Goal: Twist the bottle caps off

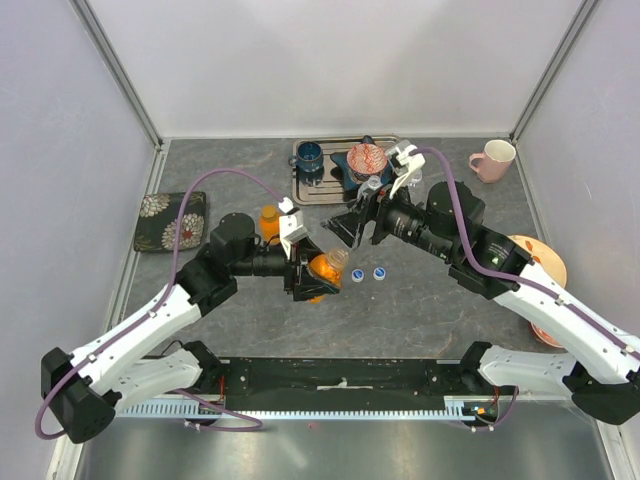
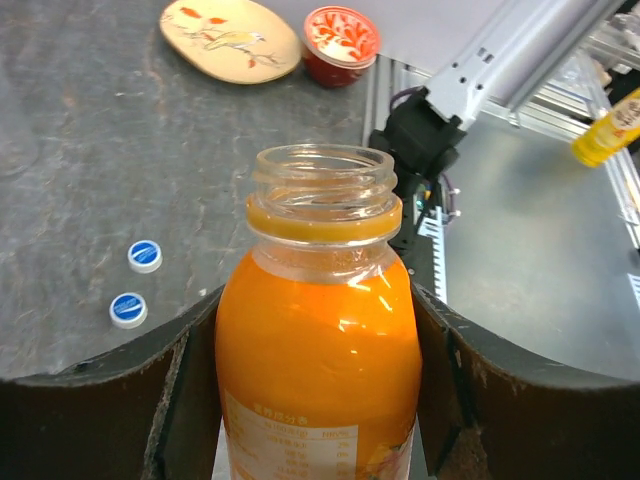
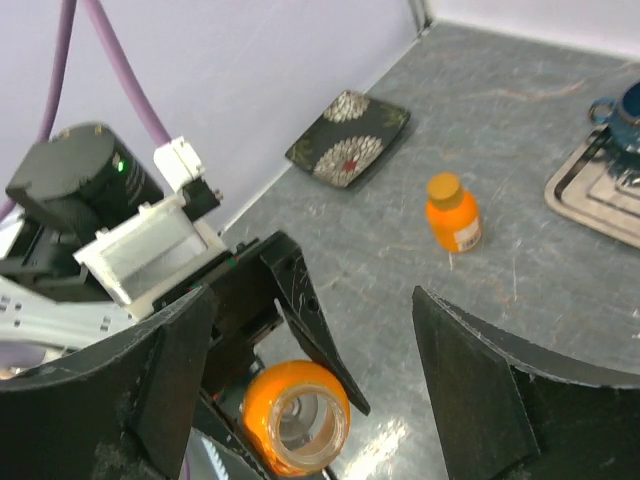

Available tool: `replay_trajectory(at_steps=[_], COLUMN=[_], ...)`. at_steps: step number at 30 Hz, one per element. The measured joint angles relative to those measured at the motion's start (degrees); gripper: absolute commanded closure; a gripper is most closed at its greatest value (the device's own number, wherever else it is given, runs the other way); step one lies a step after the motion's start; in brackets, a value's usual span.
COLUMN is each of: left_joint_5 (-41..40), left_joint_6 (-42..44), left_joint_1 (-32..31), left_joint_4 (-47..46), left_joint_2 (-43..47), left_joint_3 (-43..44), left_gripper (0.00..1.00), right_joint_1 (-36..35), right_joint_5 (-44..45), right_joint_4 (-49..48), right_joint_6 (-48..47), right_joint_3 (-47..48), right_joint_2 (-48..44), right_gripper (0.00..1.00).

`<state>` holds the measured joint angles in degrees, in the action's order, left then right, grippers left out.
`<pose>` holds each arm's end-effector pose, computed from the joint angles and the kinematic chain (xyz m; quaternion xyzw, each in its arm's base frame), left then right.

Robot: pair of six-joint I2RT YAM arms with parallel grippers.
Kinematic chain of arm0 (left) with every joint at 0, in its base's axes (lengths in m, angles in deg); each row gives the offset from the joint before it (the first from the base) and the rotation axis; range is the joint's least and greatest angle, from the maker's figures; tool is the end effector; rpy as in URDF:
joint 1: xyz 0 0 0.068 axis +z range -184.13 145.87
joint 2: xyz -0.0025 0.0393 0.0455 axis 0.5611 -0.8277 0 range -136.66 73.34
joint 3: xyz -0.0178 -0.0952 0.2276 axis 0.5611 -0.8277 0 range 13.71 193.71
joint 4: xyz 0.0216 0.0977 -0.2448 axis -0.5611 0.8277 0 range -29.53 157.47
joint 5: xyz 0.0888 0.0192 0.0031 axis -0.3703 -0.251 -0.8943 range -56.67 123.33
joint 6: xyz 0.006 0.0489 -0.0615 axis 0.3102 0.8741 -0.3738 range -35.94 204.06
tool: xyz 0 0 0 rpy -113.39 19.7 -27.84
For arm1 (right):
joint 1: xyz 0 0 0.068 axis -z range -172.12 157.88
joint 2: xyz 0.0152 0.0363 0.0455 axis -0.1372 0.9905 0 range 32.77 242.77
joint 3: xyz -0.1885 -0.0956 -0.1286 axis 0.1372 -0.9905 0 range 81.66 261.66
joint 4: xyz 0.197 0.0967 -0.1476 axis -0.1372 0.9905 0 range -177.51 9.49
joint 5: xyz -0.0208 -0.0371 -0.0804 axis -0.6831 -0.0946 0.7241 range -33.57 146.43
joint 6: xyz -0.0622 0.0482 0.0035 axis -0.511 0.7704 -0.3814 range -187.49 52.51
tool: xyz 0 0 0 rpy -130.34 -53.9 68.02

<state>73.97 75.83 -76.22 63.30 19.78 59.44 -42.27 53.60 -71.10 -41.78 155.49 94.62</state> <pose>0.1604 -0.2043 0.3070 0.4223 0.6260 -0.4964 0.4282 0.1766 0.2166 0.4223 -0.1716 0.7135 0.4317 0.5245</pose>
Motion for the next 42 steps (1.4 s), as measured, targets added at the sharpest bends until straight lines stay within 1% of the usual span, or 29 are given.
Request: replay_trajectory(at_steps=[1,4,11,15,24,29,30,31,33,34,36,37,39,40,41,42], left_joint_5=[2.4,4.4,4.4,2.5,-2.3,-4.2,-4.3,-4.4,-4.4,-4.4,-4.2,-4.4,-4.6,-4.6,-4.7,-4.8], left_joint_6=[0.0,0.0,0.0,0.0,0.1,0.1,0.1,0.1,0.1,0.1,0.1,0.1,0.1,0.1,0.1,0.1], left_joint_1=[0.0,0.0,0.0,0.0,0.0,0.0,0.0,0.0,0.0,0.0,0.0,0.0,0.0,0.0,0.0,0.0], left_joint_4=[-0.2,-1.3,-3.6,-3.8,-3.7,-3.6,-3.4,-3.3,-3.3,-3.2,-3.1,-3.0,-2.8,-2.8,-2.7,-2.5], left_joint_2=[-1.4,-2.3,-2.9,-4.2,-5.2,-5.2,-5.2,-5.2,-5.1,-5.1,-4.8,-4.7,-4.4,-4.3,-4.2,-4.1], left_joint_3=[0.6,1.5,4.4,5.1,5.3,5.6,5.6,5.6,5.6,5.6,5.6,5.6,5.6,5.6,5.6,5.6], left_gripper=[0.86,0.86,0.86,0.86,0.87,0.87,0.87,0.87,0.87,0.87,0.87,0.87,0.87,0.87,0.87,0.85], right_joint_1=[0.0,0.0,0.0,0.0,0.0,0.0,0.1,0.1,0.2,0.3,0.5,0.5,0.5,0.5,0.5,0.5], right_joint_5=[-0.8,-3.1,-6.0,-7.3,-8.0,-8.0,-7.8,-7.7,-7.4,-7.1,-6.6,-6.6,-6.6,-6.7,-6.8,-6.9], right_joint_4=[0.6,3.3,7.8,8.2,8.6,8.5,8.5,8.5,8.5,8.5,8.4,8.2,7.8,7.8,7.6,7.5], right_joint_6=[0.0,-0.1,-0.7,-1.0,-1.4,-1.5,-1.5,-1.5,-1.7,-1.7,-1.8,-1.7,-1.6,-1.6,-1.6,-1.6], right_joint_3=[0.0,0.0,0.0,0.0,0.0,0.0,0.0,0.0,0.0,0.0,0.0,-0.1,-0.1,-0.1,-0.1,-0.1], right_joint_2=[-0.1,-0.1,-0.9,-1.0,-0.8,-0.2,0.0,0.0,0.2,0.2,0.4,0.4,0.5,0.6,0.6,0.7], right_gripper=[0.13,0.13,0.14,0.16,0.24,0.32,0.34,0.40,0.45,0.54,0.59,0.64,0.71,0.81,0.87,0.98])
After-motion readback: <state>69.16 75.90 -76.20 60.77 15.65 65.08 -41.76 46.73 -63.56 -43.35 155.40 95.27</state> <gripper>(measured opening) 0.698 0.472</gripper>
